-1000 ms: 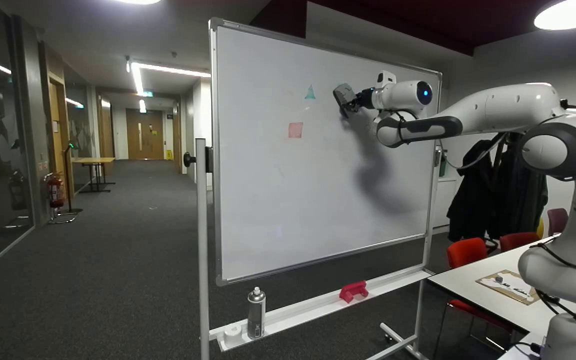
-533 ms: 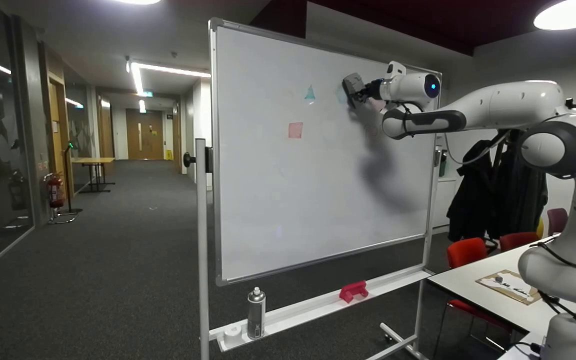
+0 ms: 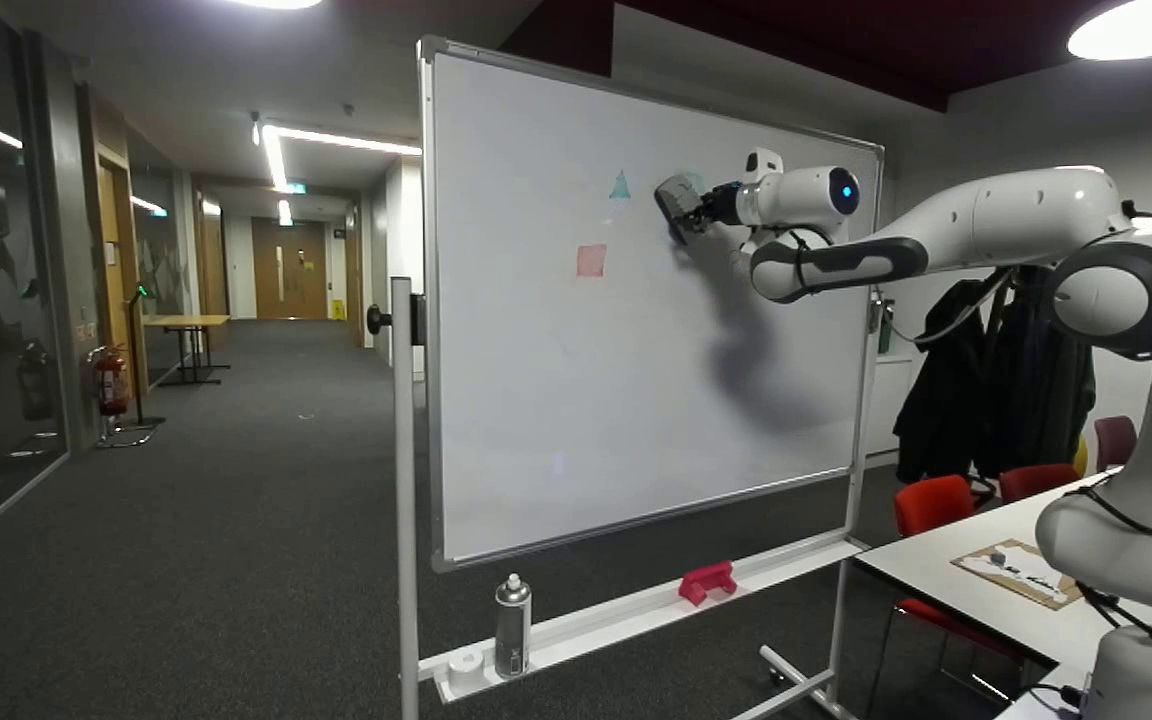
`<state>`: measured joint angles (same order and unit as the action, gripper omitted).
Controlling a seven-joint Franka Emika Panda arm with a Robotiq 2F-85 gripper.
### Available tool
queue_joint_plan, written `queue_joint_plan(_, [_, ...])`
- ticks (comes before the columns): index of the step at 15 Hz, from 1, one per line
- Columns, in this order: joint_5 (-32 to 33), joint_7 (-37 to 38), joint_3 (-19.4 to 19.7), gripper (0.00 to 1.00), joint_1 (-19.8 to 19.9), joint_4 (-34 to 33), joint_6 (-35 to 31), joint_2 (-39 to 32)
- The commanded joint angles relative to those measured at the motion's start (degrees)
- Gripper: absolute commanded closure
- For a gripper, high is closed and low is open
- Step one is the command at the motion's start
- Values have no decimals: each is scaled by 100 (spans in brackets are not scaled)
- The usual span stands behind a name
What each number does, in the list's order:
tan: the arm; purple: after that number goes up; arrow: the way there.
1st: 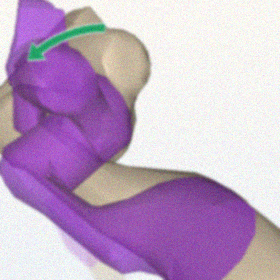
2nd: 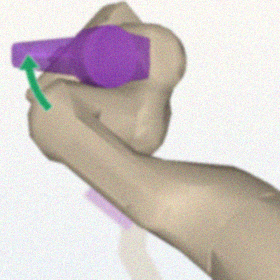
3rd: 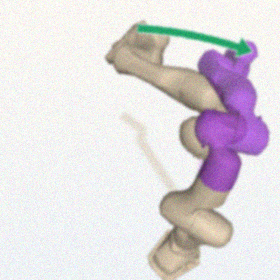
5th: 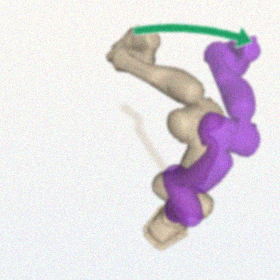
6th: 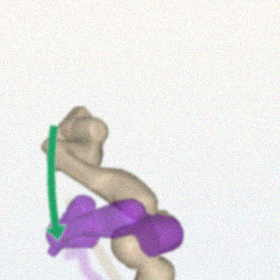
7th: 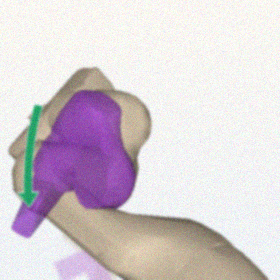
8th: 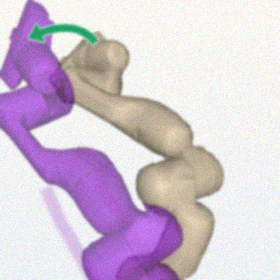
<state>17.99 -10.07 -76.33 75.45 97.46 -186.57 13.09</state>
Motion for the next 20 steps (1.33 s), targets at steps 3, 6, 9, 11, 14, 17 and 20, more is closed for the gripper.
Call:
queue_joint_plan(3, [318, -276, -30, 66, -280, 98, -77, -278])
queue_joint_plan(6, [398, -398, 32, 66, -472, -117, 78, -576])
queue_joint_plan(9, [503, -623, 24, 66, -691, -302, 191, -984])
queue_joint_plan(11, [560, -759, -33, 66, -792, -436, 283, -1303])
queue_joint_plan(14, [591, -894, -81, 66, -887, -655, 448, -1660])
queue_joint_plan(17, [509, -992, 1138, 66, -2150, -933, 521, -1817])
queue_joint_plan(20, [452, -1023, 563, 66, -1576, -1182, 534, -1879])
